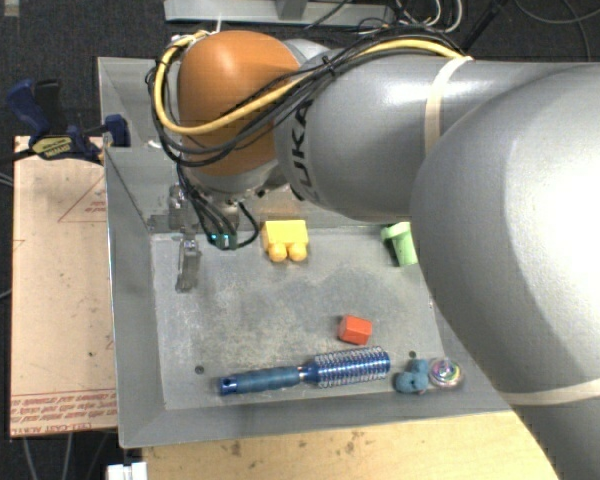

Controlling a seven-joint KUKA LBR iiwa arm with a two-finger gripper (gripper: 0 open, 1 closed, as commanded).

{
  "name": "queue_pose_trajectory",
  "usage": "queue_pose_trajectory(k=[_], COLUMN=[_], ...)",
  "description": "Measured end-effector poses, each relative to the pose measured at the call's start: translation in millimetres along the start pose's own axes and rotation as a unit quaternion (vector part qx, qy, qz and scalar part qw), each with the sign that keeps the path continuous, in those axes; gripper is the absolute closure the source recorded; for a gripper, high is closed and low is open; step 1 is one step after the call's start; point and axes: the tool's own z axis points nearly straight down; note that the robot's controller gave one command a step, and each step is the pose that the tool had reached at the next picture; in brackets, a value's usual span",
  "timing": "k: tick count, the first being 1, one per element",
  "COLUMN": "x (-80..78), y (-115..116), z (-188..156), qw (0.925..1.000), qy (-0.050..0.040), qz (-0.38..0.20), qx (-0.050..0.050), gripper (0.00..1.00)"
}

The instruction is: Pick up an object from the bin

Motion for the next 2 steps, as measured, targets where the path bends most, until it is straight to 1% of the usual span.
queue_pose_trajectory(k=[1, 2], x=[82.0, 131.1], y=[-1, -74], z=[107, 75], qw=[0.9764, 0.9656], qy=[-0.0015, -0.0015], qz=[-0.216, -0.26], qx=[0.001, 0.002], gripper=[0.0, 0.0])
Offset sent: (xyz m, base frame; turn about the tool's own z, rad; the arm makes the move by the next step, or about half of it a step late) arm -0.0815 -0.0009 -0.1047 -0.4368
